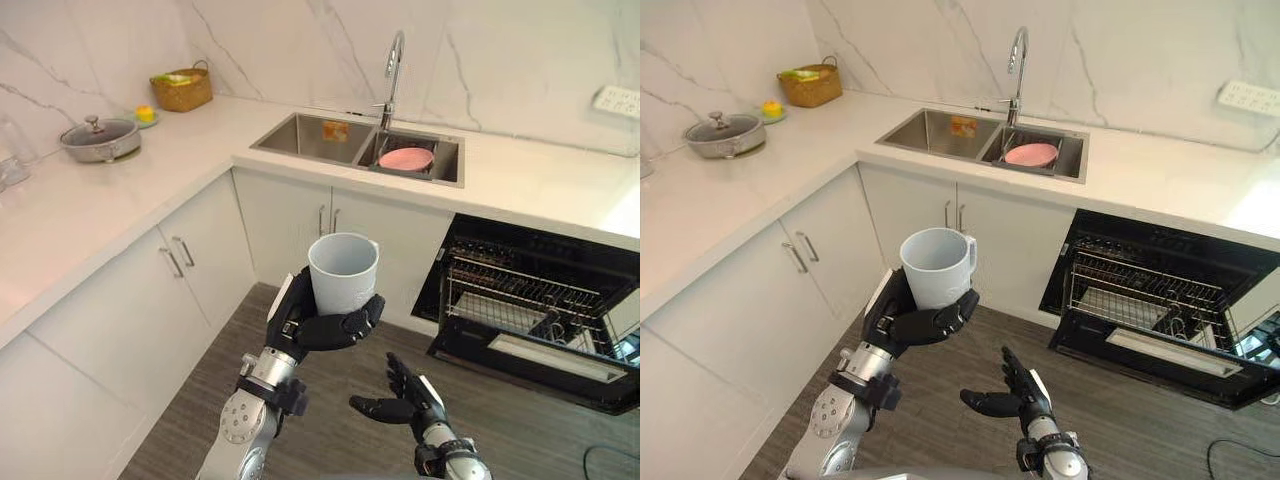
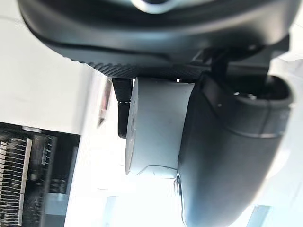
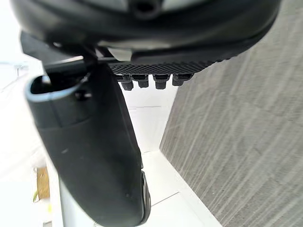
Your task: Walk over to the sink, pick up the cup, carry it to the dishwasher, place the cup inside the dishwasher, then close the dishwasher door
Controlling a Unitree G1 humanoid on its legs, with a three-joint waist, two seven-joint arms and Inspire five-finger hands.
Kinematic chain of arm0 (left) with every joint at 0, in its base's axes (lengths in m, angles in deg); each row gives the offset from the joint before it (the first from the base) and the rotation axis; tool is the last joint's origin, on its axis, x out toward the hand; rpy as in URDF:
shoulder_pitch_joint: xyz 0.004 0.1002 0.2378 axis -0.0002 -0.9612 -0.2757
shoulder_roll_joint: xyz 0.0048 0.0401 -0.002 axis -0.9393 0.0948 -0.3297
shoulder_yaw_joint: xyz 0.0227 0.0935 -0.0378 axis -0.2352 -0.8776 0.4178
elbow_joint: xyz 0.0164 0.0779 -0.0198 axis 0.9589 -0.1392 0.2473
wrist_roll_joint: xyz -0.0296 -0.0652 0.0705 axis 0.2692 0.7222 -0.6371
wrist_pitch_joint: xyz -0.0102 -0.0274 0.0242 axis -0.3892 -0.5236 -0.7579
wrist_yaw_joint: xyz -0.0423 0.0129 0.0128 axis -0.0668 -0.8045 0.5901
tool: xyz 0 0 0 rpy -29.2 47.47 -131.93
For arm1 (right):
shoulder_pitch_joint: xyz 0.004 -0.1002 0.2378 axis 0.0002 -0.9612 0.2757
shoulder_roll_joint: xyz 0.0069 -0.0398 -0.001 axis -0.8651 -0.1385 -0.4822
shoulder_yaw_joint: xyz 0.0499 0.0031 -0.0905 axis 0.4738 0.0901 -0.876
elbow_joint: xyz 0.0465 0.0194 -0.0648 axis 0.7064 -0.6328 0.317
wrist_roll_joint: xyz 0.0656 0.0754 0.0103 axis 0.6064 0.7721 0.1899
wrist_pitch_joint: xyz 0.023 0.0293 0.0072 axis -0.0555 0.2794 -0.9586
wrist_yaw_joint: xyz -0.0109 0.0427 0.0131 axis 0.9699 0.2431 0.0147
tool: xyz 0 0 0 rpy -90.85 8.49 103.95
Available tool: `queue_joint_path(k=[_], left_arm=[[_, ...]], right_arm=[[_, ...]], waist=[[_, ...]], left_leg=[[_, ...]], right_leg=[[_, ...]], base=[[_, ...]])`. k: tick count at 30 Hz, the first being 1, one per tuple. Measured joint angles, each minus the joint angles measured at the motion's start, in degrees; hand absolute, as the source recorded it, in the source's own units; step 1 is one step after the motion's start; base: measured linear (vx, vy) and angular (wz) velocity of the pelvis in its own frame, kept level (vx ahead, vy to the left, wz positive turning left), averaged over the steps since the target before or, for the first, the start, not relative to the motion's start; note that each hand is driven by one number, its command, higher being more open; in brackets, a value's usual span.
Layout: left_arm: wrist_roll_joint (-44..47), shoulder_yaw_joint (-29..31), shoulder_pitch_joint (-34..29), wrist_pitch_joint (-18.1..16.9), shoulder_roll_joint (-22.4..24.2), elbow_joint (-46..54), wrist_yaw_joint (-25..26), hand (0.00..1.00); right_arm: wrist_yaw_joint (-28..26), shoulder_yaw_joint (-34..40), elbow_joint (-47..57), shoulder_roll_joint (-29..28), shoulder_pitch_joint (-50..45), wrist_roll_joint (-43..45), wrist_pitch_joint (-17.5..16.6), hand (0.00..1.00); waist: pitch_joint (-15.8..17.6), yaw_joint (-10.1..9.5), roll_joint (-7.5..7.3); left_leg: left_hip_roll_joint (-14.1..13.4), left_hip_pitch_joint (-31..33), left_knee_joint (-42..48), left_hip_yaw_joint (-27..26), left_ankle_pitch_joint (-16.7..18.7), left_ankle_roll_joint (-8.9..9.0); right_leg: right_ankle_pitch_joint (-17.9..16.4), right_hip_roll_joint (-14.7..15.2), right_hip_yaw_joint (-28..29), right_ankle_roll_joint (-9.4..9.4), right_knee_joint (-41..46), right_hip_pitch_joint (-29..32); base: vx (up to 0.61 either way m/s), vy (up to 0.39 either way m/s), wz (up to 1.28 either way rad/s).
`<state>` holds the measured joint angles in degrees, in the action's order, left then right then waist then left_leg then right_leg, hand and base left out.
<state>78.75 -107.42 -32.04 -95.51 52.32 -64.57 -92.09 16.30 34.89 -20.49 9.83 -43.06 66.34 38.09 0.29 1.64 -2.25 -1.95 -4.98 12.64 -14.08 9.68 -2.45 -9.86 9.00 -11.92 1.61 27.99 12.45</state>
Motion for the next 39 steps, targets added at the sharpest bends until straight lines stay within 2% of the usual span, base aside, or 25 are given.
queue_joint_path(k=[1, 2, 4, 5, 8, 14, 18, 19, 27, 33, 38, 39], left_arm=[[-0.01, 0.75, 0.00, 0.02, -0.94, 0.27, 0.59, 0.00], [-0.11, 0.85, -0.06, 0.40, -0.76, -0.18, 1.07, 0.00], [-1.23, 0.71, -0.09, 0.67, 0.52, -0.84, 1.89, 0.00], [-1.22, 0.56, -0.03, 0.67, 0.82, -0.82, 2.08, 0.00], [-1.26, 0.57, 0.09, 0.65, 1.63, -0.83, 2.59, 0.00], [-2.10, 2.24, 0.49, 0.64, 0.87, -0.99, 2.35, 0.00], [-2.11, 2.78, 0.39, 0.62, -0.14, -1.84, 2.36, 0.00], [-2.15, 2.82, 0.69, -0.07, -1.49, -3.52, 2.45, 0.00], [-2.13, 2.88, 0.68, -0.07, -1.50, -3.64, 2.45, 0.00], [-2.04, 4.58, 0.68, -0.07, -0.43, -4.00, 2.48, 0.00], [-0.95, 5.37, 0.63, -0.08, 0.53, -4.07, 3.42, 0.00], [-0.95, 5.45, 0.62, -0.09, 0.48, -4.07, 3.42, 0.00]], right_arm=[[-0.11, -0.56, 0.08, 0.04, 1.12, -0.02, -0.24, 1.00], [-0.10, -0.50, -0.41, 0.41, 1.64, -0.03, -0.22, 1.00], [0.09, 0.16, -0.62, 1.88, 2.35, -0.01, -0.12, 1.00], [0.13, 0.24, -0.62, 2.22, 2.32, -0.01, 0.04, 1.00], [0.55, 1.33, -0.61, 2.97, 2.26, 0.01, 0.55, 1.00], [1.10, 3.46, -0.61, 2.86, 2.32, -0.01, 0.56, 1.00], [1.03, 3.46, -0.61, 1.99, 2.61, -0.07, 0.57, 1.00], [0.40, 3.97, -0.70, 1.12, 3.96, -0.10, 0.71, 1.00], [0.60, 3.99, -0.70, 1.10, 3.93, -0.10, 0.72, 1.00], [3.24, 5.43, 0.95, 0.41, 2.12, -0.13, 0.71, 1.00], [5.23, 6.26, 5.01, 0.30, -0.40, -1.11, 0.69, 1.00], [5.47, 6.26, 6.20, 0.32, -0.69, -1.11, 0.61, 1.00]], waist=[[-0.14, 0.05, -1.46], [-0.24, 0.03, -0.22], [0.02, 0.26, 2.64], [-0.05, 0.29, 3.19], [0.12, 0.73, 3.19], [0.67, 0.66, 3.82], [1.17, 0.46, 4.07], [5.72, 0.72, 3.55], [5.72, 0.70, 3.57], [5.71, 0.46, 3.57], [5.77, -0.27, 3.86], [5.81, -0.21, 4.15]], left_leg=[[0.97, -0.79, 0.38, -0.36, 1.46, 1.67], [0.01, -1.01, 0.51, -0.39, 1.97, 2.19], [-2.65, -0.99, 1.00, -0.10, 2.37, 2.48], [-3.01, -1.25, 0.72, 0.10, 2.35, 2.49], [-3.91, -1.65, 0.09, 0.98, 1.96, 2.76], [-2.52, -2.04, -2.57, 1.01, 1.64, 2.84], [-1.61, -2.48, -3.36, 1.14, 1.62, 2.81], [-1.01, -3.52, -6.41, 1.90, 2.48, 3.68], [-1.02, -3.48, -6.41, 2.20, 2.48, 3.68], [-1.31, -2.39, -4.80, 2.26, 2.83, 3.72], [-3.81, -0.48, 0.72, 0.68, 6.03, 4.74], [-4.77, -0.20, 1.79, 0.39, 6.68, 5.26]], right_leg=[[5.62, 0.22, 0.21, -1.99, -5.29, 0.43], [5.61, -0.80, 0.52, -1.91, -6.74, -0.42], [8.36, -4.57, 0.33, -2.71, -14.67, -4.00], [8.81, -5.26, 0.35, -2.89, -15.98, -4.63], [10.89, -7.19, 0.76, -3.26, -21.17, -6.93], [17.36, -7.45, 1.50, -2.19, -31.82, -10.68], [18.77, -6.70, 1.84, -1.73, -32.89, -11.10], [20.74, -6.09, 1.90, -1.60, -33.28, -10.43], [20.73, -5.98, 1.19, -1.59, -33.28, -10.61], [20.74, -5.91, 1.23, -1.61, -32.95, -10.41], [20.17, -7.97, 2.53, -2.14, -32.92, -10.30], [19.56, -8.77, 2.70, -2.85, -32.80, -10.30]], base=[[0.27, -0.107, -0.53], [0.27, -0.122, -0.52], [0.21, -0.094, -0.33], [0.15, -0.059, -0.24], [0.11, -0.025, -0.14], [0.00, 0.075, -0.04], [-0.06, 0.074, -0.01], [0.00, 0.000, 0.00], [0.00, 0.000, 0.02], [0.00, 0.000, 0.03], [-0.02, -0.014, -0.17], [0.01, -0.062, -0.25]])
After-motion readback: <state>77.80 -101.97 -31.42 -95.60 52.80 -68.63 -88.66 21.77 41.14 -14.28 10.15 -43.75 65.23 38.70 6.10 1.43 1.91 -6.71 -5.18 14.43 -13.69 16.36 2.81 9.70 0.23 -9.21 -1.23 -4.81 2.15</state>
